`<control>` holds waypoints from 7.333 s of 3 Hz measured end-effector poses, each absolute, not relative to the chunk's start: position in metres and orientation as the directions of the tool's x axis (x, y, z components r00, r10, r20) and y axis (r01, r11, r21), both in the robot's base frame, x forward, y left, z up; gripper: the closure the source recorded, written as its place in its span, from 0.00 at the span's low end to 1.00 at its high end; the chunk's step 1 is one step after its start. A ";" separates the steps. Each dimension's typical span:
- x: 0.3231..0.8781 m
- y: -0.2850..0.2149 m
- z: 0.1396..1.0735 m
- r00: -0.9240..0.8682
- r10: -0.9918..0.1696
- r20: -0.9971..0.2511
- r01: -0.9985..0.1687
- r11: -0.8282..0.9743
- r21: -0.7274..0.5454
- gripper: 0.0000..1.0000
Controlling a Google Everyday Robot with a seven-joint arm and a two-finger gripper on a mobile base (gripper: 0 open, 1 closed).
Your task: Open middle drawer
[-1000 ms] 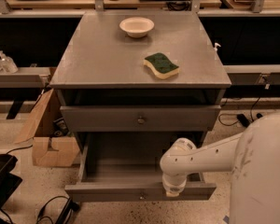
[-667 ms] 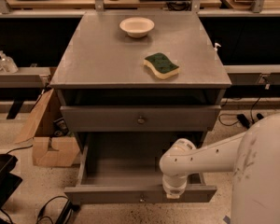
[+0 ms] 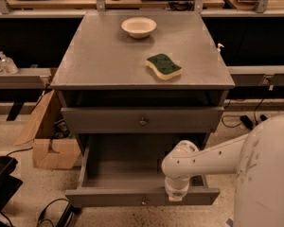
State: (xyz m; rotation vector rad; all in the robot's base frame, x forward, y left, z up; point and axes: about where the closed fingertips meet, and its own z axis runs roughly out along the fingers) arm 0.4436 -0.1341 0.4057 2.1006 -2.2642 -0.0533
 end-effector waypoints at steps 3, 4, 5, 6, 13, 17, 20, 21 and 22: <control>0.454 -0.125 0.436 -0.058 -0.993 0.106 -0.998 0.059 0.007 1.00; 0.484 -0.108 0.493 -0.038 -0.977 0.208 -0.997 0.021 -0.081 1.00; 0.515 -0.106 0.539 -0.044 -0.964 0.264 -0.989 0.005 -0.146 1.00; 0.527 -0.119 0.552 -0.081 -0.966 0.246 -0.983 0.036 -0.182 1.00; 0.534 -0.146 0.374 -0.014 -0.997 -0.080 -0.988 0.026 -0.150 1.00; 0.480 -0.150 0.384 -0.086 -0.991 -0.102 -0.993 0.094 -0.069 1.00; 0.479 -0.150 0.384 -0.086 -0.991 -0.102 -0.993 0.093 -0.067 0.42; 0.479 -0.150 0.384 -0.086 -0.991 -0.102 -0.993 0.093 -0.067 0.19; 0.482 -0.150 0.384 -0.086 -0.991 -0.102 -0.993 0.093 -0.067 0.00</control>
Offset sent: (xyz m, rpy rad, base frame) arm -0.0002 -0.0001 -0.0002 -0.0001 0.0004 0.0000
